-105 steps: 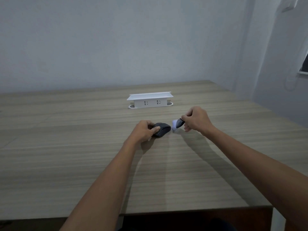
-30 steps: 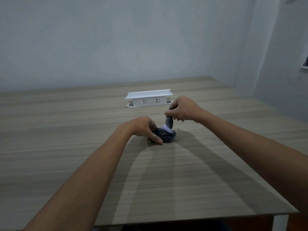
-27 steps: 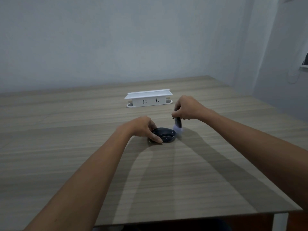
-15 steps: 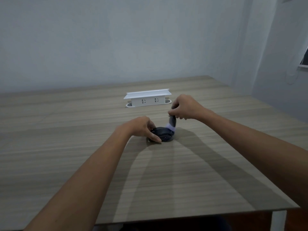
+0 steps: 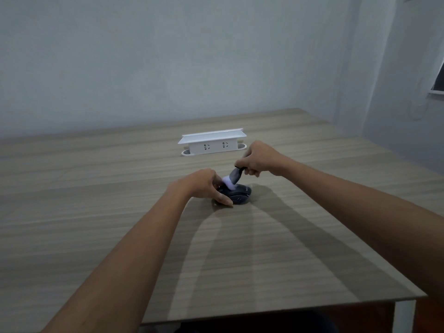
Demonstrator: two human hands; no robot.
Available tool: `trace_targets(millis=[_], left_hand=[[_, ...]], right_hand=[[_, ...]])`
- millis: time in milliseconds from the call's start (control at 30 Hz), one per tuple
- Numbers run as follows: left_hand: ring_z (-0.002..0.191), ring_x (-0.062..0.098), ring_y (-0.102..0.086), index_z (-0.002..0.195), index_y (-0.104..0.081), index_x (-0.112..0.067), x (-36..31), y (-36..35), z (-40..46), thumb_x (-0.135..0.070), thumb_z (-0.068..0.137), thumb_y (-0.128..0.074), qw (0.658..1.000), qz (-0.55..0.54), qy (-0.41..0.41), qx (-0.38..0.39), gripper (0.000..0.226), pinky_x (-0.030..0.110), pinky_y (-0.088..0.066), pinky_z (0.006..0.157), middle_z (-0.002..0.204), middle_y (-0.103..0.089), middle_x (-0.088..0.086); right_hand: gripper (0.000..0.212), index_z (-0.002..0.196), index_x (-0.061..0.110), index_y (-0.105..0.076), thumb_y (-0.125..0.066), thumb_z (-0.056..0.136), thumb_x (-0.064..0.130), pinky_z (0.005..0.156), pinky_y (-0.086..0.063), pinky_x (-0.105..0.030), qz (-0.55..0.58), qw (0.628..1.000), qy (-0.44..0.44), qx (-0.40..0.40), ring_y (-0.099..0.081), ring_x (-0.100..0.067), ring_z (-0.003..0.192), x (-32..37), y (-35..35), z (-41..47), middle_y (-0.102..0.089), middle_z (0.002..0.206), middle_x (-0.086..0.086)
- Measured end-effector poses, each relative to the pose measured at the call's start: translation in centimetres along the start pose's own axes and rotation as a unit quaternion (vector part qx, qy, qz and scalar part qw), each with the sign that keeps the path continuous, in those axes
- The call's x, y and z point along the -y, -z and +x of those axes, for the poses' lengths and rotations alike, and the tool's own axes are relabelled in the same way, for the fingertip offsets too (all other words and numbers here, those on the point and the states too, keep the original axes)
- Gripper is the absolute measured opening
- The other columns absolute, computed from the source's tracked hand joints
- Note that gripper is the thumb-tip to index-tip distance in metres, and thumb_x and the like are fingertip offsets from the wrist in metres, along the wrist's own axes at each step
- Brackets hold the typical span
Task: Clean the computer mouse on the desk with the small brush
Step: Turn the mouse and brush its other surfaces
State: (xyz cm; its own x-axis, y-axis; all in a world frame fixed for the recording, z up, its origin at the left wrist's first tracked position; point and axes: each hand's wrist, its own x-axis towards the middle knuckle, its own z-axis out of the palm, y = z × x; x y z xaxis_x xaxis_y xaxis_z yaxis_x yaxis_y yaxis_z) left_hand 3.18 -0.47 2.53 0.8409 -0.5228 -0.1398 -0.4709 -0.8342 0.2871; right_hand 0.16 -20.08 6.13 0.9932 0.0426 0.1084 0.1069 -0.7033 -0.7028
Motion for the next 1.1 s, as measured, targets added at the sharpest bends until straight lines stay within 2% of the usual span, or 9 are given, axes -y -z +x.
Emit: trace_targets(millis=[67,167,300,467,633,767,867,967,1100], left_hand=[[0.098,0.026,-0.066,0.108,-0.076,-0.022,0.0,0.0,-0.2,-0.066,0.061,-0.081,1.0,-0.009,-0.003,-0.001,0.064,0.042,-0.052,0.085,0.103,-0.071,0.009],[0.1,0.021,-0.064,0.113,-0.075,-0.022,-0.2,0.0,-0.3,-0.059,0.066,-0.083,1.0,-0.02,-0.005,-0.001,0.061,0.042,-0.052,0.09,0.107,-0.07,0.005],[0.1,0.021,-0.064,0.117,-0.074,-0.023,0.1,-0.1,0.0,-0.059,0.066,-0.082,1.0,-0.02,-0.009,-0.003,0.063,0.04,-0.052,0.09,0.106,-0.069,0.002],[0.097,0.017,-0.063,0.114,-0.075,-0.023,0.4,-0.2,0.1,-0.058,0.066,-0.083,0.999,-0.039,-0.011,-0.005,0.061,0.036,-0.051,0.087,0.103,-0.069,0.0],[0.093,0.018,-0.064,0.107,-0.077,-0.025,0.7,-0.4,0.4,-0.062,0.065,-0.082,0.999,-0.031,-0.02,-0.01,0.056,0.035,-0.052,0.081,0.097,-0.07,0.0],[0.09,0.015,-0.066,0.105,-0.078,-0.024,0.9,-0.7,0.5,-0.061,0.063,-0.084,0.998,-0.056,-0.022,-0.017,0.057,0.032,-0.052,0.077,0.094,-0.072,-0.001],[0.091,0.016,-0.066,0.105,-0.078,-0.024,0.8,-0.7,0.6,-0.063,0.062,-0.083,0.998,-0.052,-0.02,-0.017,0.058,0.036,-0.053,0.081,0.095,-0.073,0.001],[0.088,0.019,-0.068,0.099,-0.079,-0.026,1.0,-0.8,0.7,-0.069,0.058,-0.08,0.998,-0.05,-0.025,-0.014,0.059,0.042,-0.055,0.082,0.087,-0.075,0.001],[0.089,0.017,-0.068,0.102,-0.078,-0.025,1.0,-1.0,0.9,-0.069,0.058,-0.08,0.998,-0.051,-0.024,-0.018,0.062,0.04,-0.054,0.082,0.089,-0.075,0.001]], right_hand=[[0.016,0.081,-0.004,-0.073,-0.069,0.086,0.011,0.037,-0.042,-0.018,-0.031,0.999,-0.03,0.007,-0.052,-0.009,0.036,0.0,0.9,0.1,-0.063,0.054,-0.006],[0.016,0.07,0.0,-0.07,-0.07,0.081,0.011,0.039,-0.04,-0.019,-0.094,0.995,-0.021,-0.013,-0.046,-0.003,0.027,0.7,2.4,0.2,-0.061,0.049,-0.002],[0.019,0.078,-0.006,-0.075,-0.073,0.083,0.012,0.038,-0.041,-0.018,-0.013,1.0,-0.002,0.021,-0.053,-0.01,0.04,1.0,1.6,-0.2,-0.066,0.056,-0.008],[0.016,0.072,-0.004,-0.075,-0.071,0.079,0.01,0.038,-0.039,-0.017,-0.123,0.992,-0.006,-0.005,-0.048,-0.008,0.032,0.1,2.5,-0.7,-0.061,0.046,-0.001],[0.015,0.07,0.0,-0.076,-0.073,0.08,0.011,0.038,-0.04,-0.019,-0.038,0.998,0.045,0.006,-0.052,-0.016,0.042,-0.2,1.6,-1.6,-0.065,0.055,-0.011],[0.013,0.072,-0.002,-0.077,-0.072,0.075,0.009,0.042,-0.044,-0.021,-0.153,0.988,0.031,-0.024,-0.053,-0.017,0.045,-1.2,2.3,-1.8,-0.069,0.06,-0.016],[0.01,0.072,0.004,-0.077,-0.072,0.076,0.011,0.038,-0.043,-0.017,-0.116,0.991,0.051,-0.049,-0.057,-0.014,0.044,-1.3,2.0,-2.2,-0.069,0.059,-0.012],[0.011,0.073,0.009,-0.077,-0.072,0.08,0.015,0.036,-0.041,-0.015,-0.068,0.993,0.08,-0.053,-0.057,-0.011,0.044,-1.0,1.2,-2.7,-0.066,0.055,-0.006],[0.008,0.074,0.006,-0.078,-0.073,0.076,0.011,0.041,-0.041,-0.014,-0.144,0.985,0.077,-0.048,-0.057,-0.009,0.047,-1.9,2.1,-2.9,-0.067,0.058,-0.004]])
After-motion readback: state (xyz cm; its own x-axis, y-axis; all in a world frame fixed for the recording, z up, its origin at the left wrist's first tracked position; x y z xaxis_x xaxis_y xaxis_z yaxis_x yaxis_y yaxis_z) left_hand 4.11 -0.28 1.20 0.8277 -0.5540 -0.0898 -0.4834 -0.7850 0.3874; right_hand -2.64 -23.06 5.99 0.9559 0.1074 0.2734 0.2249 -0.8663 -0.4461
